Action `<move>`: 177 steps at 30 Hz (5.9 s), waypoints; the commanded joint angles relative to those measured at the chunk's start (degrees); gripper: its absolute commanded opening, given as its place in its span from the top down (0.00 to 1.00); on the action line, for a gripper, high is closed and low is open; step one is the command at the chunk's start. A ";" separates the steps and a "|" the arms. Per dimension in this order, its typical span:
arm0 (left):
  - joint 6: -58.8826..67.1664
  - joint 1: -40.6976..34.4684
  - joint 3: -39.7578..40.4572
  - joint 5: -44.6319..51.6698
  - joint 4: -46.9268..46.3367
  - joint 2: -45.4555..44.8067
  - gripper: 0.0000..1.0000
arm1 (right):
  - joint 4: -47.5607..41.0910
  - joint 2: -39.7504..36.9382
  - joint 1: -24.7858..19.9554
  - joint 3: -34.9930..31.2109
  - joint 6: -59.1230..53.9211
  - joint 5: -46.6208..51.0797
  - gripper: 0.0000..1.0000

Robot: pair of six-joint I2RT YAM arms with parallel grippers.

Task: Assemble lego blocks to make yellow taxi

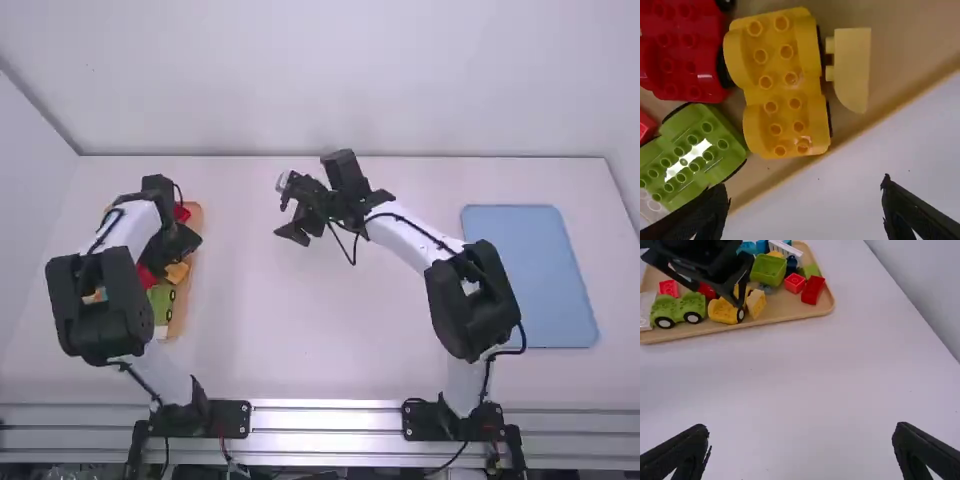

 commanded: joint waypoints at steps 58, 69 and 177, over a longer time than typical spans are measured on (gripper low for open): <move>1.25 5.81 -12.44 1.55 19.67 3.02 0.27 | -1.16 0.35 -1.46 -0.33 0.17 -0.37 0.02; 4.66 5.77 -11.72 3.37 24.04 2.73 0.67 | -1.49 0.33 -1.49 -0.33 0.37 -0.33 0.02; -0.09 17.92 -3.02 4.46 5.55 -11.02 0.01 | -9.42 -1.90 5.29 9.62 0.07 5.33 0.02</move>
